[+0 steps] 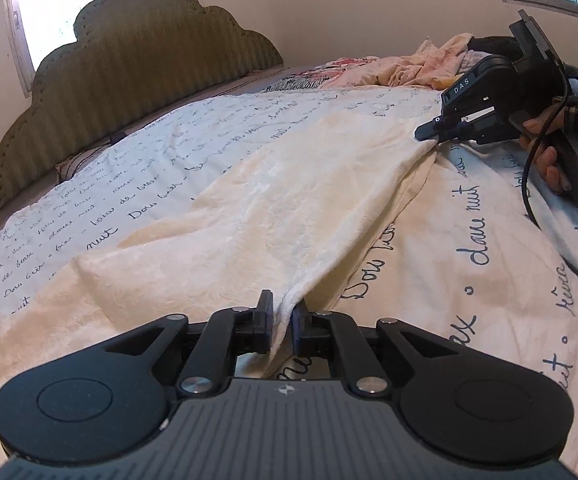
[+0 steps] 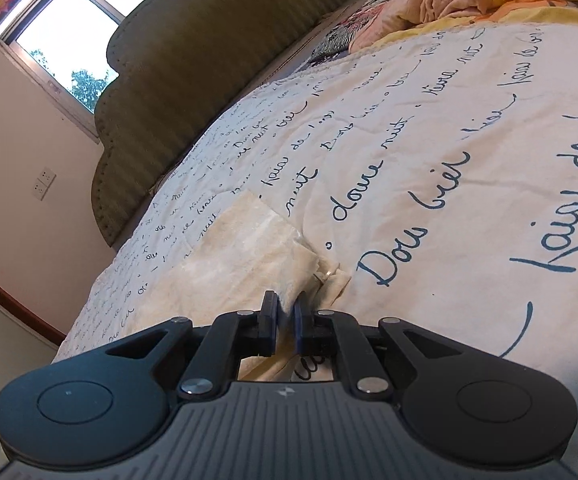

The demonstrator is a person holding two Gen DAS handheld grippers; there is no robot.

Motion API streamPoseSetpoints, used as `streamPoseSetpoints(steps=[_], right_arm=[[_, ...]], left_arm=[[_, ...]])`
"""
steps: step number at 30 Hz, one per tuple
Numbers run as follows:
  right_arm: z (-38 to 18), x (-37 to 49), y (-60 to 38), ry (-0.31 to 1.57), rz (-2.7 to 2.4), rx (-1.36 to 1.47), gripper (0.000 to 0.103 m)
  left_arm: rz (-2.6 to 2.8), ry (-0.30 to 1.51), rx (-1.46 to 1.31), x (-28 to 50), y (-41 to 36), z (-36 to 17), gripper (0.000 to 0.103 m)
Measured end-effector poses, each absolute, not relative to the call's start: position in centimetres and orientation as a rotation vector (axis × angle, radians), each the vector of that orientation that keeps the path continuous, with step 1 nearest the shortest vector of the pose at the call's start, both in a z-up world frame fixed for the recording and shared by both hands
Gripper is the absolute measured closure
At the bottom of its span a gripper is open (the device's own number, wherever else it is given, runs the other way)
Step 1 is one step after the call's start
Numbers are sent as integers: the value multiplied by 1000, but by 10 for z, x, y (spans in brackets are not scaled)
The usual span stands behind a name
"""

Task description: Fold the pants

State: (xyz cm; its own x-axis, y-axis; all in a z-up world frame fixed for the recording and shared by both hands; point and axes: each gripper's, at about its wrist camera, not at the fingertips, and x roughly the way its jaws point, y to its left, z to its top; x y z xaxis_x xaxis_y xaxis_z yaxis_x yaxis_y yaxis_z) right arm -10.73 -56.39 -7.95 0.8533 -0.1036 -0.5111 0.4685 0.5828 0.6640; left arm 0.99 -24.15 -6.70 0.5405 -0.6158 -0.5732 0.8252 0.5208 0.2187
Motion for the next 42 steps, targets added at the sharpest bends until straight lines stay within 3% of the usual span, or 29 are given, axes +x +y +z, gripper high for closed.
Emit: streamPoseSetpoints(steps=[1,3,7,10,13,17,18,22,28,31,38,42], right_arm=[[-76,-109,-562,452,-356,873,93],[-64,-117,-556,430,-420,814,90],[-24,-123,-527,306,-595,529,87],[-6,-87,-500,371,-404,358,83],[-15,-39,-474,525,-186,268,82],[-52,-3,-472,677,-203,207,83],[-58,-5,-480,679,-229,239,83],[-43,-32,-483,578,-250,321,81],[-54,-41,-457,669,-164,180,72],[-52,-54,-470,607,-245,284,71],[-49,-87,-480,535,-245,454,71],[-53,-91,-482,569,-251,435,72]], left_arm=[[-910,483,485,12,-239,-64,75],[-927,513,435,14,-233,-57,46],[-951,470,331,17,-216,-36,35],[-824,408,307,30,-210,-23,24],[-686,454,325,56,-210,-25,23],[-629,649,327,92,-208,-47,25],[-621,674,328,94,-207,-52,29],[-626,626,285,85,-199,-54,27],[-631,609,340,77,-214,-64,25],[-617,573,325,74,-210,-57,25],[-528,523,268,82,-201,-53,10],[-510,567,353,84,-211,-70,10]])
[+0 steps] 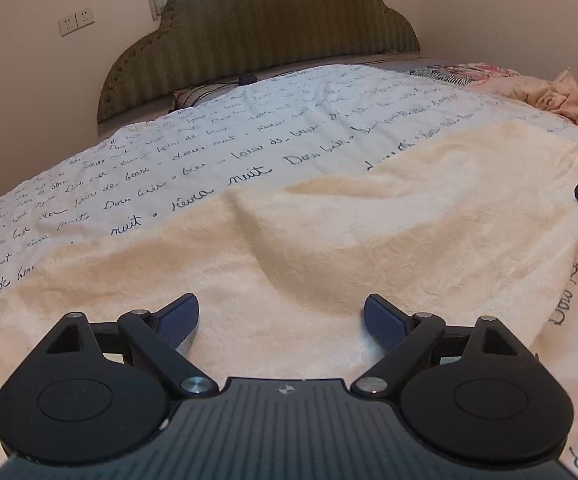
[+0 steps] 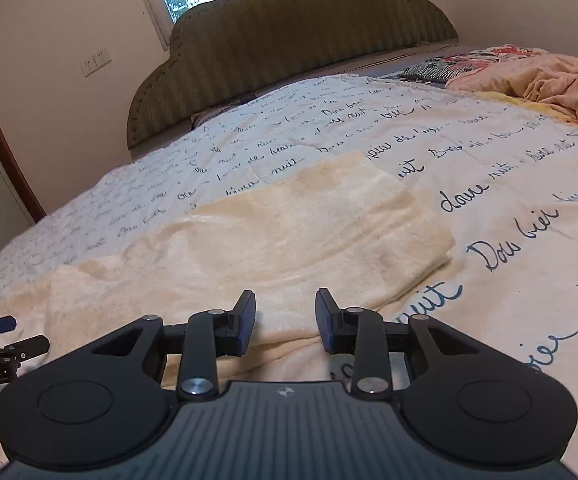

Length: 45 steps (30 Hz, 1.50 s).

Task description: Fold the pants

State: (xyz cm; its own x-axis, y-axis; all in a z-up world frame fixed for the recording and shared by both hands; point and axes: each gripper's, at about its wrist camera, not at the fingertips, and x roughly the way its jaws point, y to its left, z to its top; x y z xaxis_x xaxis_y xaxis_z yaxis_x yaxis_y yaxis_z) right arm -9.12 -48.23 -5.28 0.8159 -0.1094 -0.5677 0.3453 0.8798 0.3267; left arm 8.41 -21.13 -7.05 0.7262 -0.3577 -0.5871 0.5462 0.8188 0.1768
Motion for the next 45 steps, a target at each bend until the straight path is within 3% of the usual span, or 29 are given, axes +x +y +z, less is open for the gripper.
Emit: streamPoseSetpoints(steps=[11,23,26,28,29,33,37,45], right_arm=[[-70,-125,-529,483,-353,817,70],[-102,-106,-563,323,-326,1123,69],[-106,-101,-568,295,-330,1142,72],[-107,-98,-571,287,-332,1146,86],[-107,-99,-570,275,-328,1145,87],[-88,-101,-560,236,-329,1040,91],[-52,-91,-538,224,-268,858,91],[6,-68,-430,265,-75,317,91]], left_arm=[[-512,546,329,82,-207,-72,8],[-500,579,279,89,-202,-76,1],[-502,589,265,90,-202,-77,0],[-506,594,255,91,-201,-76,0],[-508,596,249,92,-200,-75,1],[-518,584,186,93,-191,-67,5],[-626,599,-49,96,-168,-51,3],[-874,874,-700,133,-143,-65,3]])
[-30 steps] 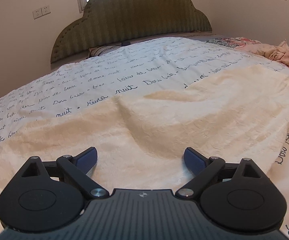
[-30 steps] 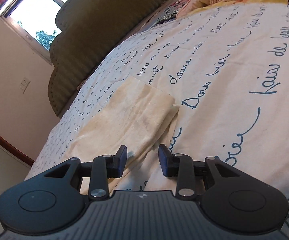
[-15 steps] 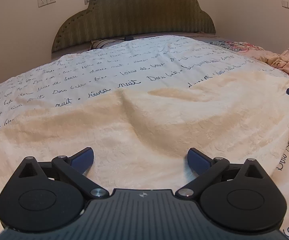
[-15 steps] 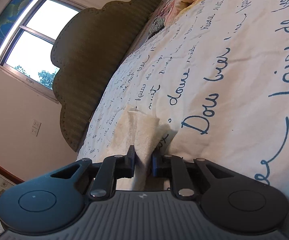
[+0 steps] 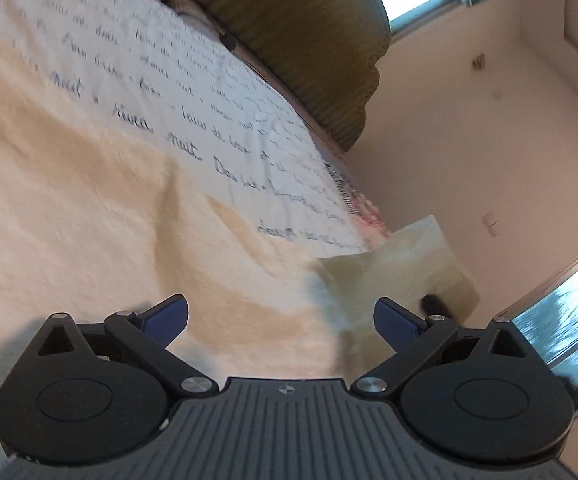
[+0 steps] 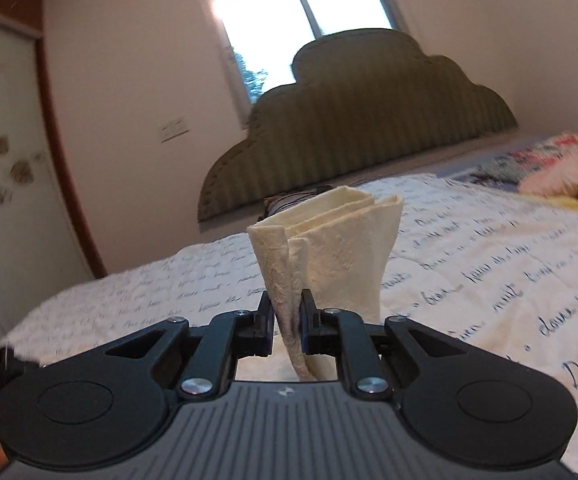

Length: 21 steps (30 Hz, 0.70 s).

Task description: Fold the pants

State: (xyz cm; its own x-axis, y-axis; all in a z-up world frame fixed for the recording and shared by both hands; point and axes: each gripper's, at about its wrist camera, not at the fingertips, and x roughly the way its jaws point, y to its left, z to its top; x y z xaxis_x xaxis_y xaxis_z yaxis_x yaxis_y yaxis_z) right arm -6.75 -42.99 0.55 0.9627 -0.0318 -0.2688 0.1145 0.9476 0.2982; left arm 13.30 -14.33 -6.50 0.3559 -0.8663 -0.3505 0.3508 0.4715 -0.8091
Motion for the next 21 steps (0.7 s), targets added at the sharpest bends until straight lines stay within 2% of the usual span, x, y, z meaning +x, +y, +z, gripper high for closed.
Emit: streamPoseSetpoints(steps=[5,9,11,13,14,15,16,17,21], right_arm=[[3,-63,-363,306,62,135,91],[-2,-65,-332,324,171,82,91],[-3,-69,-318,321,232,28,91],[-6,-74,-300,330,255,-71,91],[-7,-76,-294,338,255,-110,91],[-9,-76,-290,349,255,-139,91],[-10,-76,-286,359,252,-165,91],[-12,-77,-283,367,250,-185,91],[-14,-75,-266,379,287,-203,91]], left_arm=[[-1022,943,-1009,144,-155,-73,0],[-978,986,-1032,153,-165,-75,1],[-940,1003,-1037,156,-166,-79,5],[-918,1023,-1040,159,-162,-85,31],[-893,1039,-1026,160,-160,-87,53],[-869,1052,-1009,160,-157,-89,69],[-852,1055,-999,162,-153,-90,77],[-832,1053,-984,161,-148,-91,89],[-789,984,-813,156,-123,-74,89]])
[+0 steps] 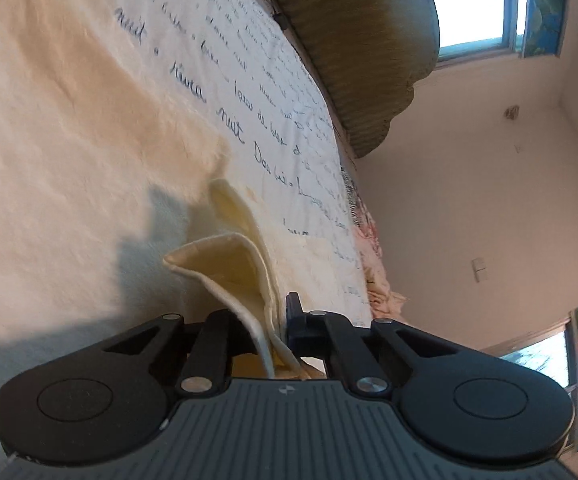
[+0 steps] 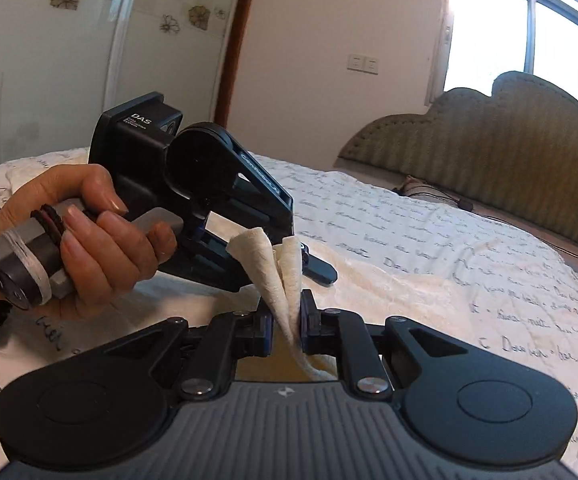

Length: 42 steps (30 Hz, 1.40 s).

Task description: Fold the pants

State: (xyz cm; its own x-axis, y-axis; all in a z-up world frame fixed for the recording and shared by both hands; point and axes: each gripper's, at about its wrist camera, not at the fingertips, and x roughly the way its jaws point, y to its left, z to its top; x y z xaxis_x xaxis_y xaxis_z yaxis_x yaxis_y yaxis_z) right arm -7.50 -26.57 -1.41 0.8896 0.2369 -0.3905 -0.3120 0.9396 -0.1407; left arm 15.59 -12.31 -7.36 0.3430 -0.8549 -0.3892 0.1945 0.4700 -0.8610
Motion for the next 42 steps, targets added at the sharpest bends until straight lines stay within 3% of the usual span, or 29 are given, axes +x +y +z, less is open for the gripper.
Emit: streamPoseSetpoints(steps=[9,20,22,24,33,38,42], right_arm=[[-11,-37,-205,367,460,-146,91],[-23,-10,-155,375,487,-168,90],[-28,-5,-148,444,493,-166,82],[-31,-7,-145,490,520,-177,75],[-5,-34,-225,473,344,-48,75],[-29,-24,-258,669,240,-39,75],[-11,-24,-265,594,238,21,74]], left_arm=[[-611,733,-282,147,-74,-25,93],[-516,626,-106,149,-68,-30,89],[-494,672,-94,154,-71,-38,89],[-476,687,-83,155,-72,-44,86],[-434,697,-57,155,-74,-48,72],[-361,677,-43,148,-65,-37,50],[-255,615,-37,139,-53,-21,49]])
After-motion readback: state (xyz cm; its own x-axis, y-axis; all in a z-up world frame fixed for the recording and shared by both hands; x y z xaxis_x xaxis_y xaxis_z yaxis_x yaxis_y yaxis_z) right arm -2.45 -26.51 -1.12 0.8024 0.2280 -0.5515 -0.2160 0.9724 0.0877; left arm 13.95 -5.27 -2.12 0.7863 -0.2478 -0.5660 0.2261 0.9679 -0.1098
